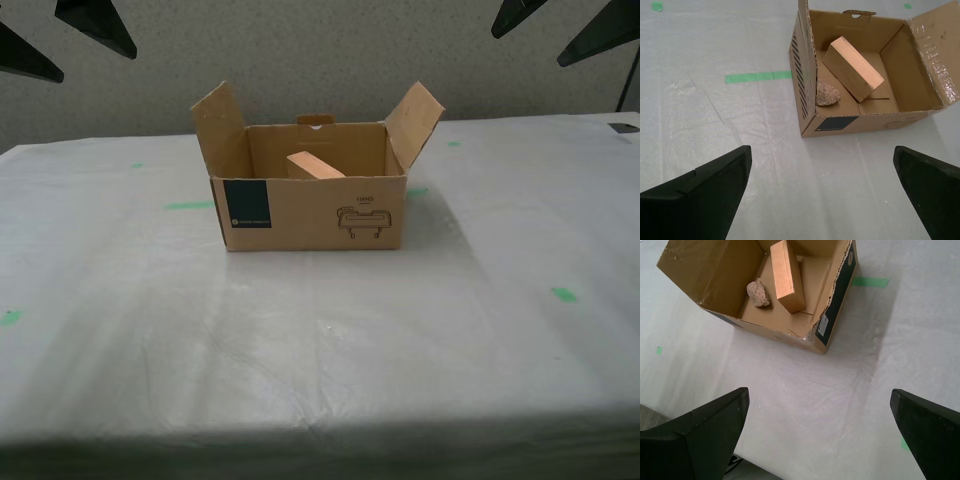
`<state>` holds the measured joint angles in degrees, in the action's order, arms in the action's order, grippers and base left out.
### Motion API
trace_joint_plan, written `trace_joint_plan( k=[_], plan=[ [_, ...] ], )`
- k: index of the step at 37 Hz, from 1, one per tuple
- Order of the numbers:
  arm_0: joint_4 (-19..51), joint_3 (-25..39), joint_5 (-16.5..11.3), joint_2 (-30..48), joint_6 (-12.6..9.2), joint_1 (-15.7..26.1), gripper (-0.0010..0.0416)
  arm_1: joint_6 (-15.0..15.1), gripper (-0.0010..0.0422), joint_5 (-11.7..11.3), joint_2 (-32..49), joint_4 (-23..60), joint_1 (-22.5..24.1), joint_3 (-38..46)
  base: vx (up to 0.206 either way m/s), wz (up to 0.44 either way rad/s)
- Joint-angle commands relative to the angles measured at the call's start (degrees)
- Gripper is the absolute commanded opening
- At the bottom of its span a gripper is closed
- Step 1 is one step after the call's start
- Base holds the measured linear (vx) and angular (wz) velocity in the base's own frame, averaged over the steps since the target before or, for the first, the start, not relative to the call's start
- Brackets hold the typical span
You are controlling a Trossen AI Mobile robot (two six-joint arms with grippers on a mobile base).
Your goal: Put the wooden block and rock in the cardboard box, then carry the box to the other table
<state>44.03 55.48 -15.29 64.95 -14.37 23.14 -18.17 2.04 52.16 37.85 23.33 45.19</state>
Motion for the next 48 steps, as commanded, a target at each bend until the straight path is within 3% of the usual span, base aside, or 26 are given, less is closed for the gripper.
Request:
trace_joint_plan(
  k=[1,48],
  plan=[
    [-0.11,0.00,0.17,0.00,-0.15,0.02,0.0394,-0.22,0.0387,-0.11,-0.02,-0.09,-0.02,0.00,0.000,0.000],
    [-0.11,0.00,0.17,0.00,-0.17,0.02,0.0394,-0.22,0.0387,-0.11,-0.02,-0.09,-0.02,0.00,0.000,0.000]
  ],
)
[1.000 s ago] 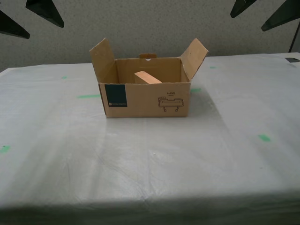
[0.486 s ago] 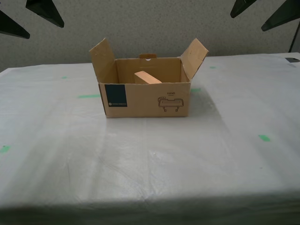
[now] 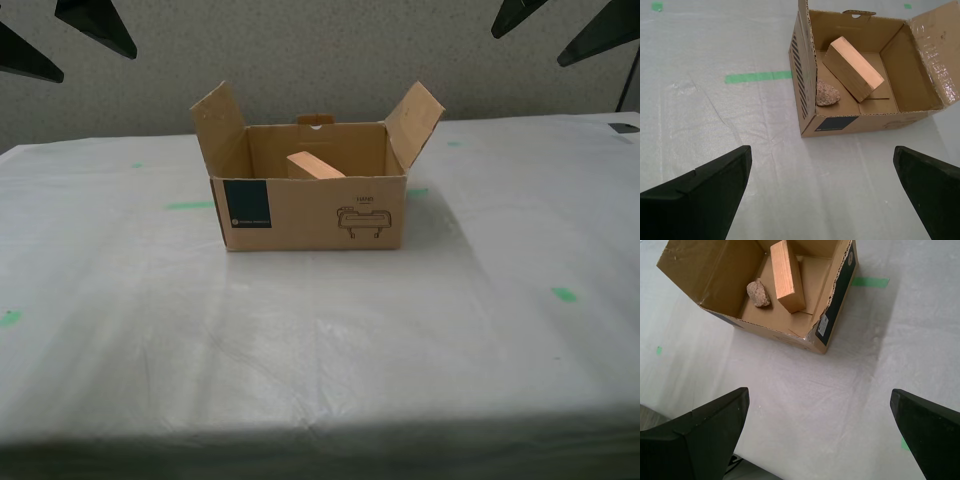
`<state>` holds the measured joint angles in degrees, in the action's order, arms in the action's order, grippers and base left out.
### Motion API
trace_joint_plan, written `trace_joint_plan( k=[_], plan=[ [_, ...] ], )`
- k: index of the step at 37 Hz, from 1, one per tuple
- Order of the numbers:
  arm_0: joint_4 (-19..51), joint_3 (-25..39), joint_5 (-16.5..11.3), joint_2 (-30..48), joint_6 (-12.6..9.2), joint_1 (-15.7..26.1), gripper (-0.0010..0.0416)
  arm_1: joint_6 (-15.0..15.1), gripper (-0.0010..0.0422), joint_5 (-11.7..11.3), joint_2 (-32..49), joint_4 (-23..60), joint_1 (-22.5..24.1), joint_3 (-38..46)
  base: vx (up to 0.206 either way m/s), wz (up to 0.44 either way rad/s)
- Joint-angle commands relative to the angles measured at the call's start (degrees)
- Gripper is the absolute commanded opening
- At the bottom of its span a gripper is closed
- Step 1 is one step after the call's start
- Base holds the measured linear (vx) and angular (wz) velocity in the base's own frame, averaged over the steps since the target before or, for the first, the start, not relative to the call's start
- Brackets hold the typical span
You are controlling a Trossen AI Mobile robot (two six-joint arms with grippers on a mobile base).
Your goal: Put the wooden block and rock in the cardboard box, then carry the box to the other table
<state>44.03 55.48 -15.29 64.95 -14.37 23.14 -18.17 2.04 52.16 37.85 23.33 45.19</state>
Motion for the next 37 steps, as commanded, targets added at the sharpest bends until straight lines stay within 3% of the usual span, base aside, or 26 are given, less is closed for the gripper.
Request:
trace_joint_plan(
  k=[1,37],
  plan=[
    [-0.11,0.00,0.17,0.00,-0.17,0.02,0.0394,-0.22,0.0387,-0.11,-0.02,-0.09,-0.02,0.00,0.000,0.000],
    [-0.11,0.00,0.17,0.00,-0.17,0.02,0.0394,-0.22,0.0387,-0.11,0.00,-0.11,-0.02,0.00,0.000,0.000]
  ],
)
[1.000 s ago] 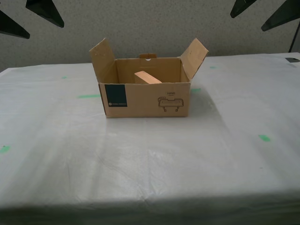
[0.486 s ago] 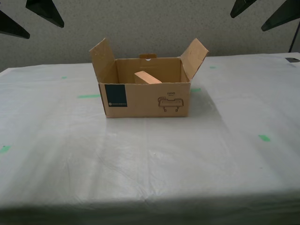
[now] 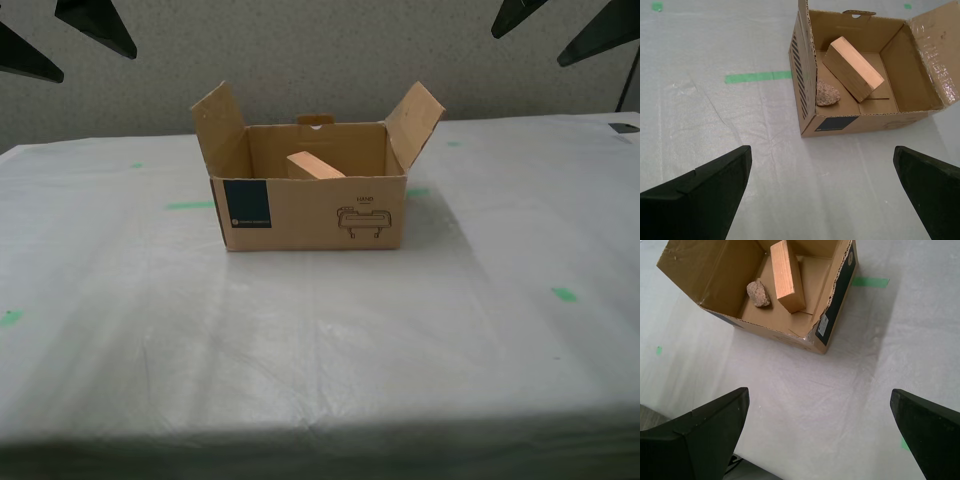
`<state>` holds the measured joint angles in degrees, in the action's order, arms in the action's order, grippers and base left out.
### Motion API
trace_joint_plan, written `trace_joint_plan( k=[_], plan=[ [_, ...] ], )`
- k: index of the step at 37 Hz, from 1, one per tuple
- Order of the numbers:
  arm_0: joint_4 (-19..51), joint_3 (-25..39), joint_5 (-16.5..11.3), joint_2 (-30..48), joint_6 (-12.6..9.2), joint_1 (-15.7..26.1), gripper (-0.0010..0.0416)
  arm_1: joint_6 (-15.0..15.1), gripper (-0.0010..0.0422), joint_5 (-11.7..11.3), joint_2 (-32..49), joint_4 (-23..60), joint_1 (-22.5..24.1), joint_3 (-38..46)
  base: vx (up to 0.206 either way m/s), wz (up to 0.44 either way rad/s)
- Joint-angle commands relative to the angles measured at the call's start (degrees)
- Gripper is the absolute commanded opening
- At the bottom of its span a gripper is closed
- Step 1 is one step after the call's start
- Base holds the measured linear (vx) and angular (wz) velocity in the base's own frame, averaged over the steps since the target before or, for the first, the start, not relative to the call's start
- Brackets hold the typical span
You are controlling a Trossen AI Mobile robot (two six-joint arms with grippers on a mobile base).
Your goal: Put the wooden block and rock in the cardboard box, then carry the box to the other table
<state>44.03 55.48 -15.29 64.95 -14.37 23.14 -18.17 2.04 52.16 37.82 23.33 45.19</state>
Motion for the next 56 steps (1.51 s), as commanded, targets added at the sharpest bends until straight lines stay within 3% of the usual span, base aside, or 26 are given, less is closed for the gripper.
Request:
trace_joint_plan(
  k=[1,56],
  plan=[
    [-0.11,0.00,0.17,0.00,-0.15,0.00,0.0394,-0.22,0.0387,-0.11,-0.02,-0.09,-0.02,0.00,0.000,0.000],
    [-0.11,0.00,0.17,0.00,-0.17,0.02,0.0394,-0.22,0.0387,-0.11,0.00,-0.20,-0.02,0.00,0.000,0.000]
  ],
)
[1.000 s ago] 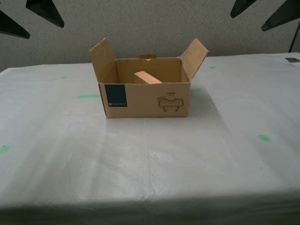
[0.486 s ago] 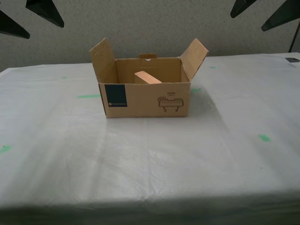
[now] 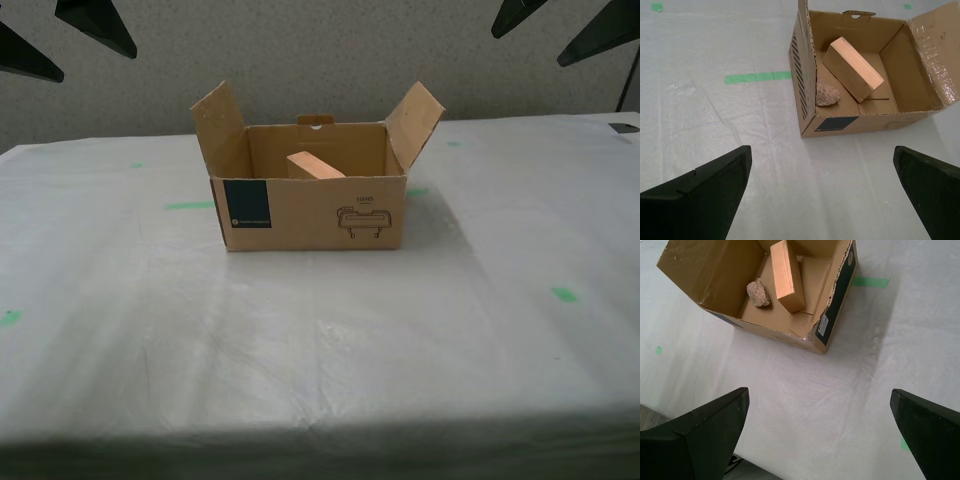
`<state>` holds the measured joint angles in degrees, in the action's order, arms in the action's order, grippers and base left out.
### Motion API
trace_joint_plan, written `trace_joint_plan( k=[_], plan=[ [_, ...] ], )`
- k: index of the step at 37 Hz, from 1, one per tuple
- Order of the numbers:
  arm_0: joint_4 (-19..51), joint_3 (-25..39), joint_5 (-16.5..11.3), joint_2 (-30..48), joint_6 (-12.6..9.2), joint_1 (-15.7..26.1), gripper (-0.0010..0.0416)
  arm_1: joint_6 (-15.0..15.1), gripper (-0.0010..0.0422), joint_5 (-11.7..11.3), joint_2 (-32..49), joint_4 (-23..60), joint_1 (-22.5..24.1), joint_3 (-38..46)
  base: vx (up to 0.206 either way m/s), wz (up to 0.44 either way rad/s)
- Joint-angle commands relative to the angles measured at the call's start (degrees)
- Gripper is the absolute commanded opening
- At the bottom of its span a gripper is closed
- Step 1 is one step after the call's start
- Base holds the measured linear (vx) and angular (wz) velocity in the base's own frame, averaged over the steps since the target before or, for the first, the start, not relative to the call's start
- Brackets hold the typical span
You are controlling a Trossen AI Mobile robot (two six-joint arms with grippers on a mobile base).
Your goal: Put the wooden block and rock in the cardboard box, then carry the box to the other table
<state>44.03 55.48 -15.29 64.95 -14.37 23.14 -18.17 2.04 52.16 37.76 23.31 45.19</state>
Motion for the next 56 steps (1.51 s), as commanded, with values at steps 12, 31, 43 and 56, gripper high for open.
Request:
trace_joint_plan(
  k=[12,31,43,56],
  plan=[
    [-0.11,0.00,0.17,0.00,-0.17,0.00,0.0394,-0.22,0.0387,-0.11,-0.02,-0.15,-0.02,0.00,0.000,0.000],
    [-0.11,0.00,0.17,0.00,-0.17,0.02,0.0394,-0.22,0.0387,-0.11,-0.02,-0.15,-0.02,0.00,0.000,0.000],
    [-0.11,0.00,0.17,0.00,-0.17,0.02,0.0394,-0.22,0.0387,-0.11,0.00,-0.15,0.00,0.00,0.000,0.000],
    [-0.11,0.00,0.17,0.00,-0.15,0.02,0.0394,-0.22,0.0387,-0.11,-0.02,-0.15,0.00,0.00,0.000,0.000]
  ],
)
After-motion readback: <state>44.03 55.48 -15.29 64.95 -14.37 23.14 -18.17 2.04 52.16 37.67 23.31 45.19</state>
